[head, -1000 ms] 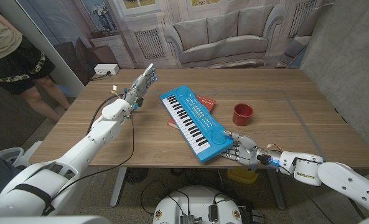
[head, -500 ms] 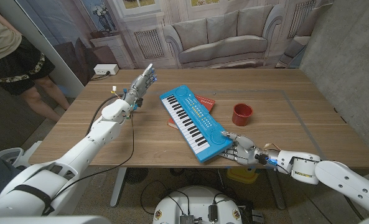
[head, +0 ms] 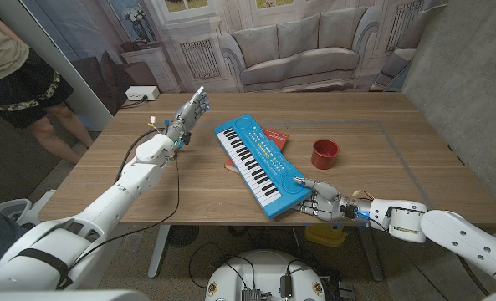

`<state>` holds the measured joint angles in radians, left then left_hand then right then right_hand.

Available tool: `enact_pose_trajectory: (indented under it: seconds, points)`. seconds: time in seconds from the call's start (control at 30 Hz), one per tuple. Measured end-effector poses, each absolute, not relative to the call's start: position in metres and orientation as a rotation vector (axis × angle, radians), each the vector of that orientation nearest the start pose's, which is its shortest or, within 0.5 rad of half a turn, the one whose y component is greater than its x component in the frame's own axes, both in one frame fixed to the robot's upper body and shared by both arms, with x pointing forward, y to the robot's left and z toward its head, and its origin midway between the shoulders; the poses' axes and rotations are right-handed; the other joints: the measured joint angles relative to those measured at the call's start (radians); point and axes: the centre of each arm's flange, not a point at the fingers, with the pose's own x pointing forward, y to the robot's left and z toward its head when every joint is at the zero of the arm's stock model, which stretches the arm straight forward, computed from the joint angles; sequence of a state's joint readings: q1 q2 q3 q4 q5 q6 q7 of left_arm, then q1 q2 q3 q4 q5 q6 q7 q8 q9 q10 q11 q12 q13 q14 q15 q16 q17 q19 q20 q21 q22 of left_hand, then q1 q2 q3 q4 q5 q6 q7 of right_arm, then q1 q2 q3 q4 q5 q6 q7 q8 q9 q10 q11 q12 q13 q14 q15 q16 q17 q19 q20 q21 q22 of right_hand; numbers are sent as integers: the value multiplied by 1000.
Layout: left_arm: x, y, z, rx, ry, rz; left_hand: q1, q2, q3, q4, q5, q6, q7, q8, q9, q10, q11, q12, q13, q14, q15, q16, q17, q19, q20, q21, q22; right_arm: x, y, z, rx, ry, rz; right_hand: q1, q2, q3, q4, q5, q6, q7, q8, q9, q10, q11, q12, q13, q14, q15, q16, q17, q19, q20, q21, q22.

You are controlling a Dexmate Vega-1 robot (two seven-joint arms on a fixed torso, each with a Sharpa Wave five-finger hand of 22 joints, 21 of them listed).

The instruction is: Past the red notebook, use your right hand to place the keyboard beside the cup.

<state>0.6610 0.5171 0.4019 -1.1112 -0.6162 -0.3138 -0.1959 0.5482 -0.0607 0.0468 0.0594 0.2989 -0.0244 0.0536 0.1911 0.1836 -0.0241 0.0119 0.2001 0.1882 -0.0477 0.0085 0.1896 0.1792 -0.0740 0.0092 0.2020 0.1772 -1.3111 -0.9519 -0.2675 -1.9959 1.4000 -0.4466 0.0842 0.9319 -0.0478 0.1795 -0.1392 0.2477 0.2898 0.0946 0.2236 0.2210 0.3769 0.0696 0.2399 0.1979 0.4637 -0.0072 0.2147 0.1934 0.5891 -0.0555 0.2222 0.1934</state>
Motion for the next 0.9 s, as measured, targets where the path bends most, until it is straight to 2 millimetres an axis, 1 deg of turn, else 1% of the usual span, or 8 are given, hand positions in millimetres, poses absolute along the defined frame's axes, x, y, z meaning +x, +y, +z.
enact_pose_trajectory:
  seconds: [0.17, 0.23, 0.3, 0.43, 0.47, 0.67, 0.77, 0.9]
  points:
    - [677, 310, 24, 86, -625, -278, 0, 0, 0, 0, 0, 0, 0, 0, 0, -1, 1, 0, 0, 0, 0, 0, 0, 5, 5, 0, 0, 496, -224, -162, 305, 256, 712, 6, 6, -3, 3, 0, 26, 1, 6, 0, 26, 0, 11, 0, 37, -15, 8, 0, 21, 1, 7, 0]
    - [677, 310, 24, 87, -625, -278, 0, 0, 0, 0, 0, 0, 0, 0, 0, -1, 1, 0, 0, 0, 0, 0, 0, 5, 5, 0, 0, 497, -224, -161, 305, 258, 709, 6, 6, -4, 4, 0, 34, -2, 7, 0, 36, 0, 16, 0, 47, -21, 8, 0, 30, -4, 14, 0]
    - [677, 311, 24, 87, -625, -279, 0, 0, 0, 0, 0, 0, 0, 0, 0, -1, 1, 0, 0, 0, 0, 0, 0, 5, 5, 0, 0, 497, -222, -161, 305, 259, 705, 10, 10, -4, 4, 0, 37, -5, 15, 1, 42, -6, 16, 0, 61, -25, 10, 0, 40, -1, 17, 0]
    - [677, 312, 25, 87, -626, -280, 0, 0, -4, -4, 0, 0, 0, 0, 0, -1, 1, 0, 0, 0, 0, 0, 0, 5, 5, 0, 0, 496, -220, -160, 306, 262, 695, 14, 14, -7, 7, -4, 56, -9, 18, 5, 62, -12, 23, 0, 88, -38, 15, 0, 56, -5, 22, 4]
    - [677, 312, 25, 88, -628, -281, 0, 0, -4, -4, 0, 0, 0, 0, 0, -1, 1, 0, 0, 0, 0, 0, 0, 5, 5, 0, 0, 496, -219, -160, 307, 262, 692, 14, 14, -7, 7, -4, 61, -11, 21, 5, 67, -16, 23, 0, 93, -43, 15, 0, 63, -5, 26, 5]
    - [677, 314, 25, 85, -629, -280, 0, 0, -4, -4, 0, 0, 0, 0, 0, -1, 1, 0, 0, 0, 0, 0, 0, 6, 6, 0, 0, 495, -217, -158, 307, 265, 672, 27, 27, -7, 7, -8, 99, -27, 32, 7, 118, -28, 41, 0, 152, -50, 27, 0, 98, -12, 43, 9]
    - [677, 315, 24, 83, -630, -279, 0, 0, -4, -4, 0, 0, 0, 0, 0, -1, 1, 0, 0, 0, 0, 0, 0, 9, 9, 0, 0, 493, -215, -159, 308, 268, 659, 34, 34, -7, 7, -8, 118, -36, 38, 9, 140, -39, 48, 0, 184, -53, 31, 0, 119, -12, 54, 13]
    - [677, 315, 24, 83, -631, -279, 4, 4, -4, -4, 0, 0, 0, 0, 0, -1, 1, 0, 0, 0, 0, 0, 0, 9, 9, 0, 0, 492, -215, -158, 311, 268, 646, 43, 37, -7, 7, -8, 130, -47, 41, 9, 163, -48, 53, -1, 210, -55, 31, 0, 121, -14, 59, 18]
